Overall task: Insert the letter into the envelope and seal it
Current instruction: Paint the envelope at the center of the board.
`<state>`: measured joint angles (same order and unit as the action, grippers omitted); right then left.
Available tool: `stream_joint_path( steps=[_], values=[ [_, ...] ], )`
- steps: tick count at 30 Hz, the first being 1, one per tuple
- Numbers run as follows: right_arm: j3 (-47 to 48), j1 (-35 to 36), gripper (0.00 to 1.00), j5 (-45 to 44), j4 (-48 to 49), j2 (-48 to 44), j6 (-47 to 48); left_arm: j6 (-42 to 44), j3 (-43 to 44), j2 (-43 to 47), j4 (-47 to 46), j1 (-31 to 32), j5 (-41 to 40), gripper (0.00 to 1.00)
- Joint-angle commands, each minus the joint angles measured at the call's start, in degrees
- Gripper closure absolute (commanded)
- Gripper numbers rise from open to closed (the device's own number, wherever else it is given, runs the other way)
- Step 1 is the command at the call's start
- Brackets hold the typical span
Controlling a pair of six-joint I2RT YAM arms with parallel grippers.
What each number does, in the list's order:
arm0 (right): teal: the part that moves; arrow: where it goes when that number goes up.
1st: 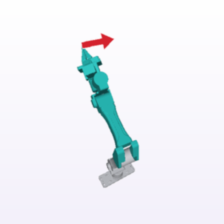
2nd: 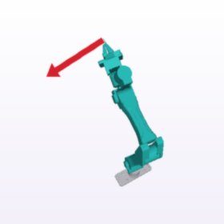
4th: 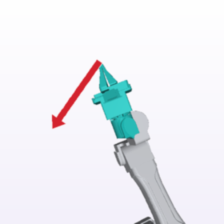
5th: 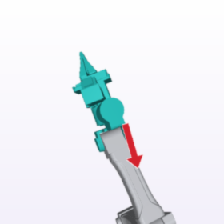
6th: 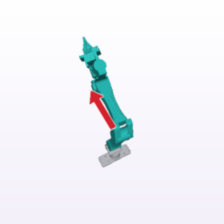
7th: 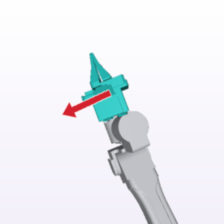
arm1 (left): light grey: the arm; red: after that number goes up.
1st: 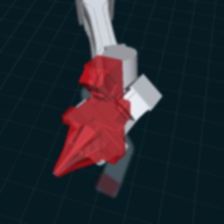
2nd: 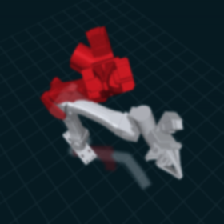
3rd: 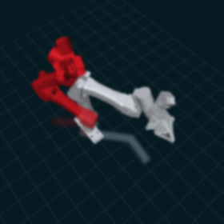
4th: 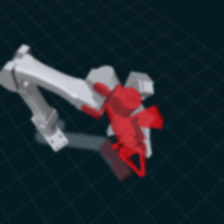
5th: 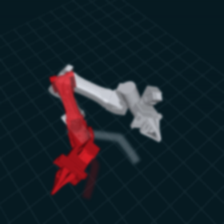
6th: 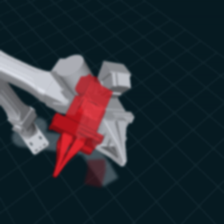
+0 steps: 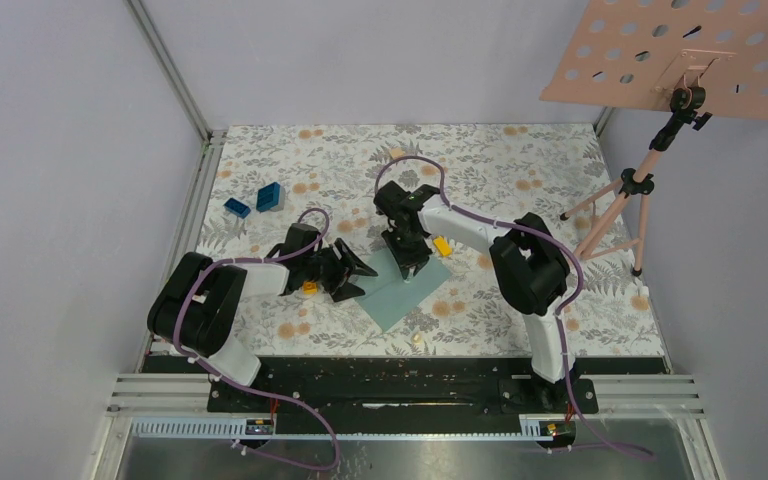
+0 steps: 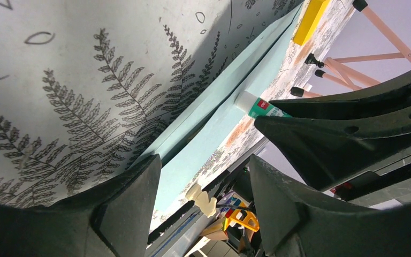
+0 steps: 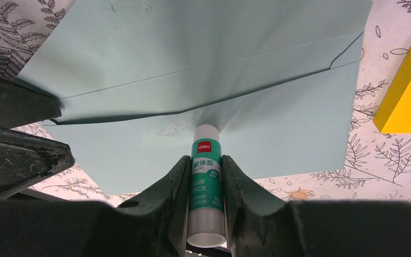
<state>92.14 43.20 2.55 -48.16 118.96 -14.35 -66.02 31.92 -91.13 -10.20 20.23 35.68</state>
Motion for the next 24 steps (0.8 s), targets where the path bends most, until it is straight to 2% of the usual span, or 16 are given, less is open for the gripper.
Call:
stream_joint_path(
  steps=[1,14,24],
  values=[
    [0.5,0.9,1.0,-2.7,-1.0,-0.3,0.3,0.1,1.0,-0.1,-2.9,-0.3,1.9,0.37],
    [2.2,6.0,1.0,4.2,1.8,0.0,-4.1,-0.6,0.1,-0.9,-4.4,-0.3,2.0,0.37],
    [-1.5,3.3,1.0,1.5,1.9,-2.0,-2.5,-1.0,-0.6,-0.6,-5.0,-0.4,2.4,0.37]
  ],
)
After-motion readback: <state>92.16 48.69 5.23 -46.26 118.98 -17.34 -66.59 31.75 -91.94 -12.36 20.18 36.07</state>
